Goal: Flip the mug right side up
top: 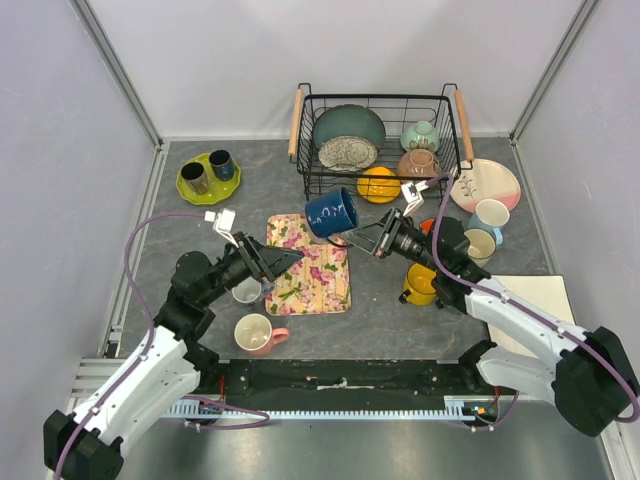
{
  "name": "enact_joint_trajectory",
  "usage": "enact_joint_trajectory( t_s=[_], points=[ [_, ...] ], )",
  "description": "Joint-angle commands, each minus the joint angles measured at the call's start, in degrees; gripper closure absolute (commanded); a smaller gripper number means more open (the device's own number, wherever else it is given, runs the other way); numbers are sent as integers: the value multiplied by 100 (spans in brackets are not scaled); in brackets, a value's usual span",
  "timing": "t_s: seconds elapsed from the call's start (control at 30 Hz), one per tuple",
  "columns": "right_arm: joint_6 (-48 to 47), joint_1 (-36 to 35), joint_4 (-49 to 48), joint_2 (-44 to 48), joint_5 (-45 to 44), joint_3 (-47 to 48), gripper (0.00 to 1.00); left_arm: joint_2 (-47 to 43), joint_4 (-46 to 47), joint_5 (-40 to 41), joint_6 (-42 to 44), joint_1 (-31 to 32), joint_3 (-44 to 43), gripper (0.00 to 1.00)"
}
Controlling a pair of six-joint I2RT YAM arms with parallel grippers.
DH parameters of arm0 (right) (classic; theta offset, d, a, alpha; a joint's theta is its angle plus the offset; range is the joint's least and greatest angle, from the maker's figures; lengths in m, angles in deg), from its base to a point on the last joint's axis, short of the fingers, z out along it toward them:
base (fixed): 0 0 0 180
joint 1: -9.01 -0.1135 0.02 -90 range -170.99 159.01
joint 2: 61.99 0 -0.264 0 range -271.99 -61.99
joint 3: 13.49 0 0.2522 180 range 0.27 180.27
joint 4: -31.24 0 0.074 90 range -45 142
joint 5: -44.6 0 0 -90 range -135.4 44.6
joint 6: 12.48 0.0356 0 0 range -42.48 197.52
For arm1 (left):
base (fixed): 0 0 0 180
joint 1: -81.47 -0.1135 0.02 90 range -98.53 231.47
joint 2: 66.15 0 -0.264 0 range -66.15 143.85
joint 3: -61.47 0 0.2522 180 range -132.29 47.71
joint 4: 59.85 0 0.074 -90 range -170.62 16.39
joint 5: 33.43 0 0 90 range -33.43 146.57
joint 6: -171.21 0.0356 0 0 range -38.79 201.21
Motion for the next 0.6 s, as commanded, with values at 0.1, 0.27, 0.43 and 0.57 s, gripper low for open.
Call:
enact_joint_trajectory(
  t_s=[0.1, 0.27, 0.43, 0.57],
  points=[
    [1395, -100, -3396, -468, 478, -7, 100, 571, 2302, -1205, -1056, 27, 151, 25],
    [1062, -424, -3273, -635, 258, 116, 100, 1002, 3147, -1443, -1216, 149, 90, 22],
    [1043, -662, -3431, -899, 196, 186, 100, 1318, 3314, -1303, -1049, 343, -165, 21],
    [1157, -768, -3772, -978, 170, 134, 100, 1468, 3384, -1014, -1005, 352, -218, 30]
  ],
)
